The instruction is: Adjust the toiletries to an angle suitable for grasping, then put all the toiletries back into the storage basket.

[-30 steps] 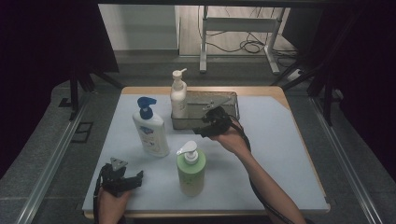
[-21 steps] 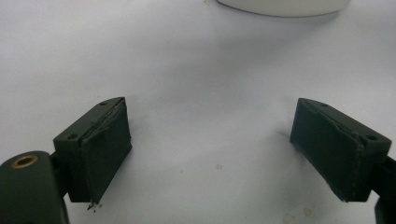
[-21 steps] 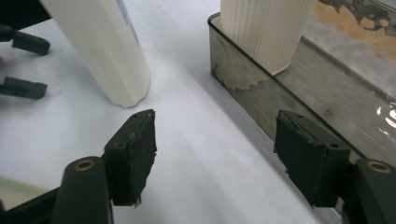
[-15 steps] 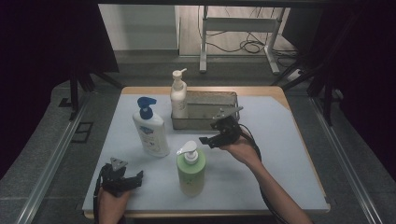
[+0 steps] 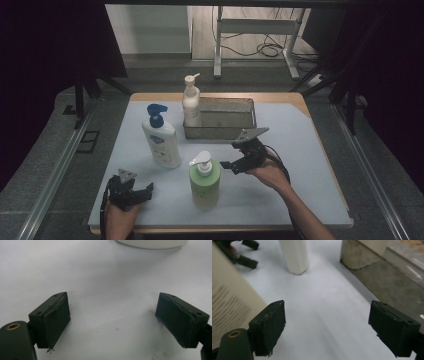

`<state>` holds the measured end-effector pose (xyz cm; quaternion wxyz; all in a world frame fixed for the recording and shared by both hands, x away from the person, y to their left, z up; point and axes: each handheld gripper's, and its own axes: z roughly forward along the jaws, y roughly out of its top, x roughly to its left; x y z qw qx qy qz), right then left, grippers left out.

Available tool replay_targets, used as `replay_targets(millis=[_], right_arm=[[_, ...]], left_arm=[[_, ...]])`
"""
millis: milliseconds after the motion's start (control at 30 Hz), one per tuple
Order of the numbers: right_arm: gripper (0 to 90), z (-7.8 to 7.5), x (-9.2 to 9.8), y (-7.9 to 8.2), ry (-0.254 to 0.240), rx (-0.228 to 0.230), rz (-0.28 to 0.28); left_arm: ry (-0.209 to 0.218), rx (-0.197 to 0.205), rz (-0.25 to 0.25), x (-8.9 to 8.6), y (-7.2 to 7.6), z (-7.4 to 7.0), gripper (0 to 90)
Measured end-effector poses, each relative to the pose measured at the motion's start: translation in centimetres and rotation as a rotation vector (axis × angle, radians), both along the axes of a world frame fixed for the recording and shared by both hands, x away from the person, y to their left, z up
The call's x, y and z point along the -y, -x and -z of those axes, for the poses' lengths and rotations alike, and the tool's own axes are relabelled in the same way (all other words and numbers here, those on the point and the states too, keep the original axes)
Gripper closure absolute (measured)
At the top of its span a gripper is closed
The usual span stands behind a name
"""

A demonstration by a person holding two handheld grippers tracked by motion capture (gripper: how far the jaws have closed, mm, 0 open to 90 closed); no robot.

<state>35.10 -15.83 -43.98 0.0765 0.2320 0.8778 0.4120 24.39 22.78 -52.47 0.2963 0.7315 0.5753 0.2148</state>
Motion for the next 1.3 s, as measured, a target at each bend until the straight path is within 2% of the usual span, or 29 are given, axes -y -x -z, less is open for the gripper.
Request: replay_targets(millis=[133,300,667,967,1300], right_arm=[[14.2,0.3,0.5,0.8,-0.020,-0.010,-0.022],[13.4,0.4,0.9,1.8,-0.001,-0.003,-0.048],[12.9,1.3,1.3,4.0,-0.027,-0.041,-0.096],[12.6,1.4,1.4,5.2,-0.046,-0.036,-0.117],[11.2,1.5,0.7,6.5,-0.040,-0.035,-0.159]], left_arm=[[0.000,0.000,0.000,0.0,0.0,0.0,11.8],[0.000,0.000,0.000,0.0,0.0,0.0,11.8],[-0.003,0.001,0.003,0.0,0.0,0.0,11.8],[0.000,0.000,0.000,0.0,0.0,0.0,11.8],[-0.001,-0.001,0.000,0.0,0.0,0.0,11.8]])
